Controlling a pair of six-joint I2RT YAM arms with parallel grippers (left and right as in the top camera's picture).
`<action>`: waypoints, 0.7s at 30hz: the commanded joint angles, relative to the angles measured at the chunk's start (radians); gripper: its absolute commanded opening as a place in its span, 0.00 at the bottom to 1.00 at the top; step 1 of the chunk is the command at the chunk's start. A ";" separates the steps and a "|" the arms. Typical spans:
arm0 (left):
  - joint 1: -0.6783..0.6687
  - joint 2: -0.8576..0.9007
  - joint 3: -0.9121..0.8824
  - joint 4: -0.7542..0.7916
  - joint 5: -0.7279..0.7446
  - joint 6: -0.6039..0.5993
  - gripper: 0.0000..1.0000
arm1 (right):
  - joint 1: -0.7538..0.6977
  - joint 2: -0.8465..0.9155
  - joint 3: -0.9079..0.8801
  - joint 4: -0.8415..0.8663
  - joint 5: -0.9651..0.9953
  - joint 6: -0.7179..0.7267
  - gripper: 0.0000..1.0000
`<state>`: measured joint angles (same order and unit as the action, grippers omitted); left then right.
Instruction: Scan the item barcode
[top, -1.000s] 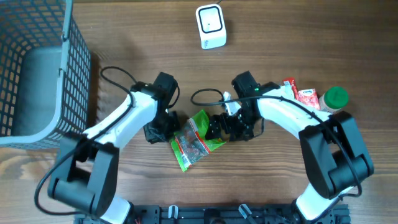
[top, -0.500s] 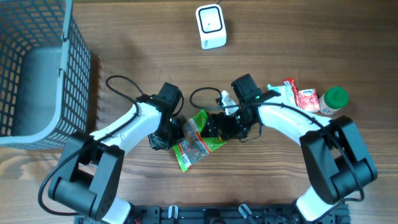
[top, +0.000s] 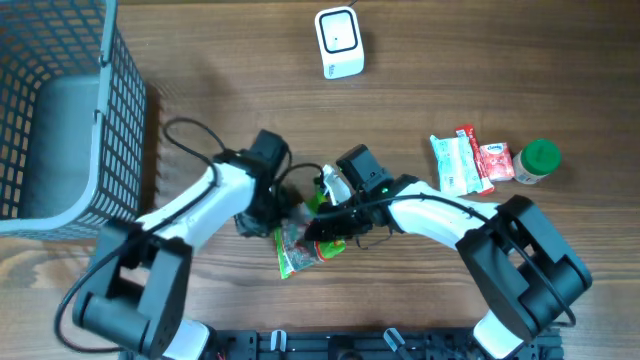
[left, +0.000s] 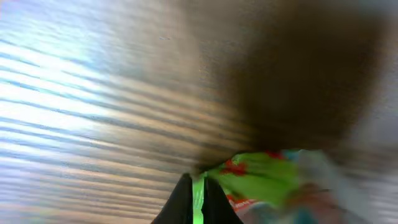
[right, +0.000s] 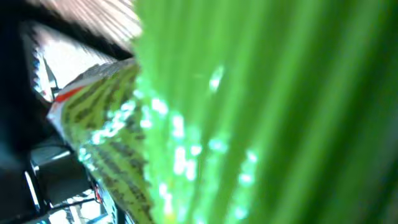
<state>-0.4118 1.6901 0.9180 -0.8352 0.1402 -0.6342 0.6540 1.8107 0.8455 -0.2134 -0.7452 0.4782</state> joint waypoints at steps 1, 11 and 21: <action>0.112 -0.144 0.159 -0.002 -0.108 0.123 0.04 | -0.081 -0.143 0.008 -0.038 -0.012 -0.202 0.04; 0.312 -0.238 0.193 0.294 -0.183 0.332 0.52 | -0.218 -0.344 0.452 -0.680 0.132 -0.716 0.04; 0.314 -0.238 0.193 0.300 -0.183 0.336 1.00 | -0.218 -0.071 1.163 -1.049 0.506 -0.895 0.04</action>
<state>-0.1024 1.4433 1.1084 -0.5354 -0.0330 -0.3180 0.4393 1.6108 1.8465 -1.2552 -0.3893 -0.3515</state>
